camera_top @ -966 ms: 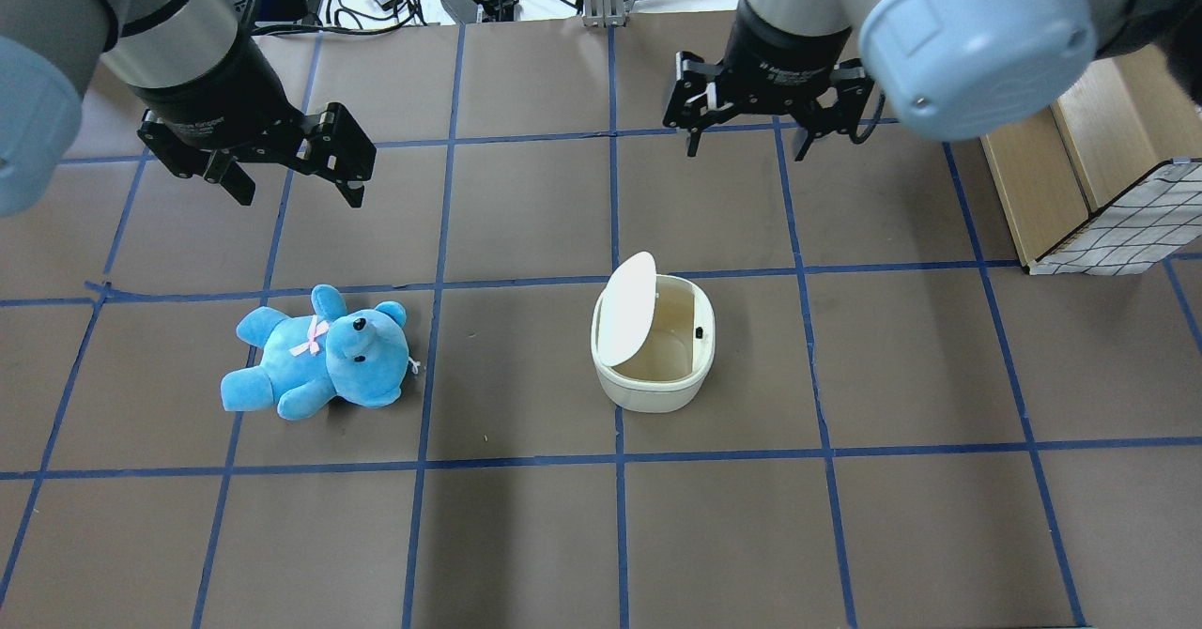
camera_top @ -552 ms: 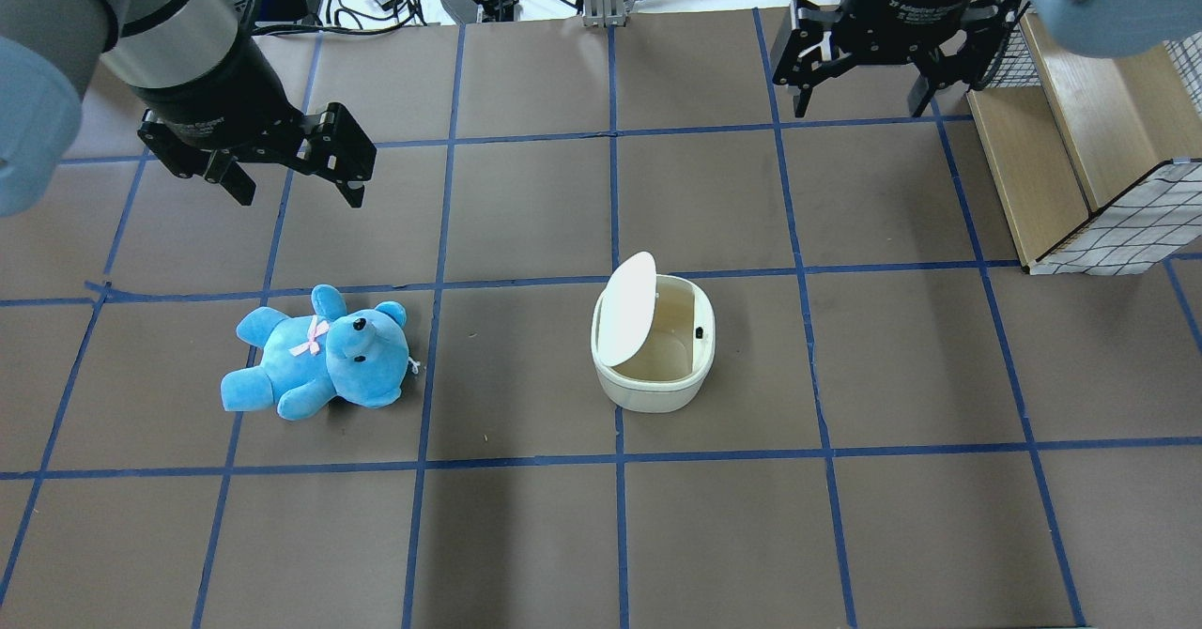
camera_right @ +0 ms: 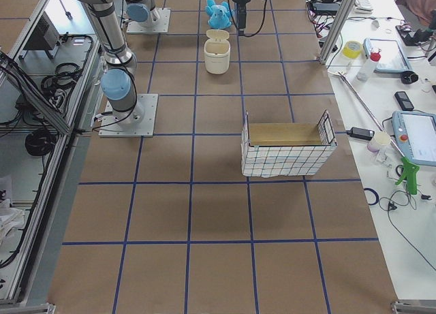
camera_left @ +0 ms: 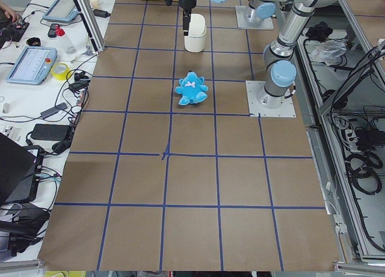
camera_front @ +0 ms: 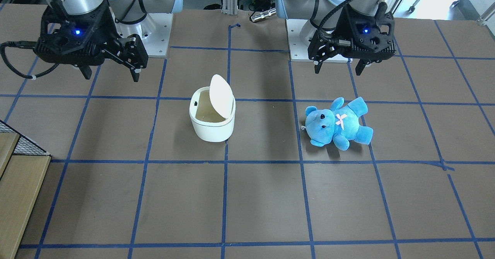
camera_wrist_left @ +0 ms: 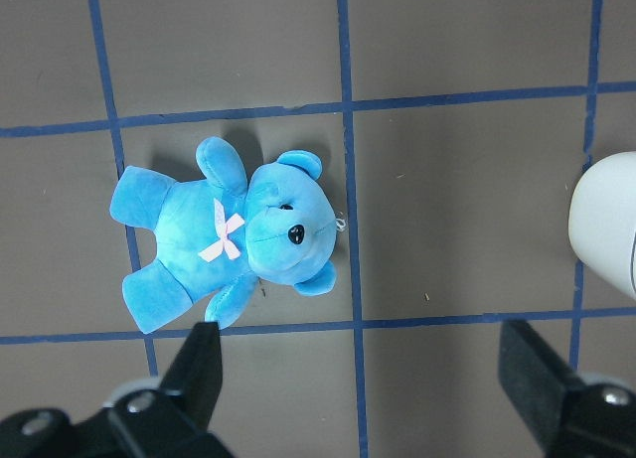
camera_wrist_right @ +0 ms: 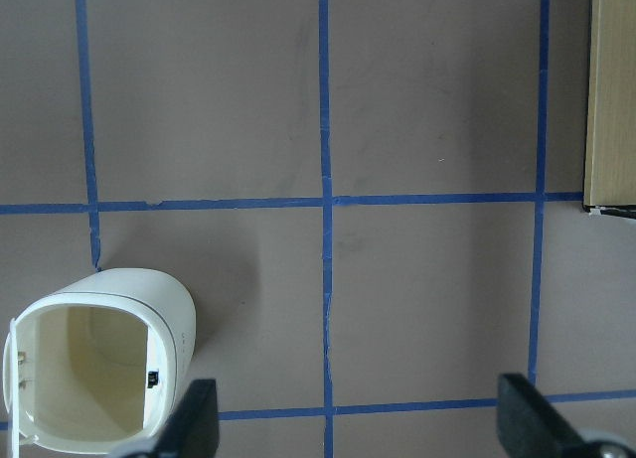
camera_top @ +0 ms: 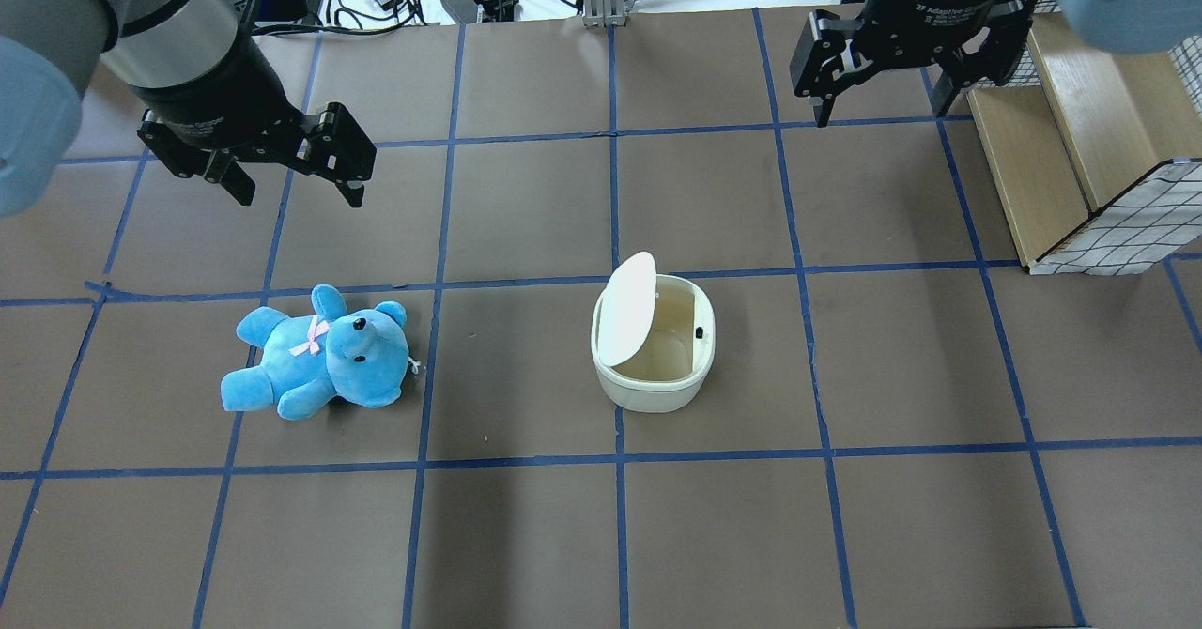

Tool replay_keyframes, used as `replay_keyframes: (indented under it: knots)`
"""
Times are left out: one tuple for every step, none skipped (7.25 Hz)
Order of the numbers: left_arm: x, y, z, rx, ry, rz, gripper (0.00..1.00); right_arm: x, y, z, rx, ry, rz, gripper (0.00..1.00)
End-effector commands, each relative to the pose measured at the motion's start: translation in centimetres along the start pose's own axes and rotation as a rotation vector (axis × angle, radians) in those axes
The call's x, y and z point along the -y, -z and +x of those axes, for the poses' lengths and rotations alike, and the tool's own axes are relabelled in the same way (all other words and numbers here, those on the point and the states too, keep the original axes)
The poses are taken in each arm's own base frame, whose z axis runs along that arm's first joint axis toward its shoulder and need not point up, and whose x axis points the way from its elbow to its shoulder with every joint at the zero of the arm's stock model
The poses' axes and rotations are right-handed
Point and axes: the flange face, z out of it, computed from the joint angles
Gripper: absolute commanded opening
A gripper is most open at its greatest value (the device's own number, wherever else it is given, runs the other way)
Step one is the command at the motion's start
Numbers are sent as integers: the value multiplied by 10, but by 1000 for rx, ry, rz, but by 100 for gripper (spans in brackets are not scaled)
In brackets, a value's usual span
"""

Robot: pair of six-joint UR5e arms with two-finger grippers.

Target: Open trash can with right arm

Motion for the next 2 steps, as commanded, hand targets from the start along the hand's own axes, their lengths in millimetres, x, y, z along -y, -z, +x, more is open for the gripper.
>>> replay_keyframes:
  knots:
    - [0,0,0,0,2,0,100,0,1,-7,49,4,5,100]
    - [0,0,0,0,2,0,100,0,1,-5,49,1,6,100]
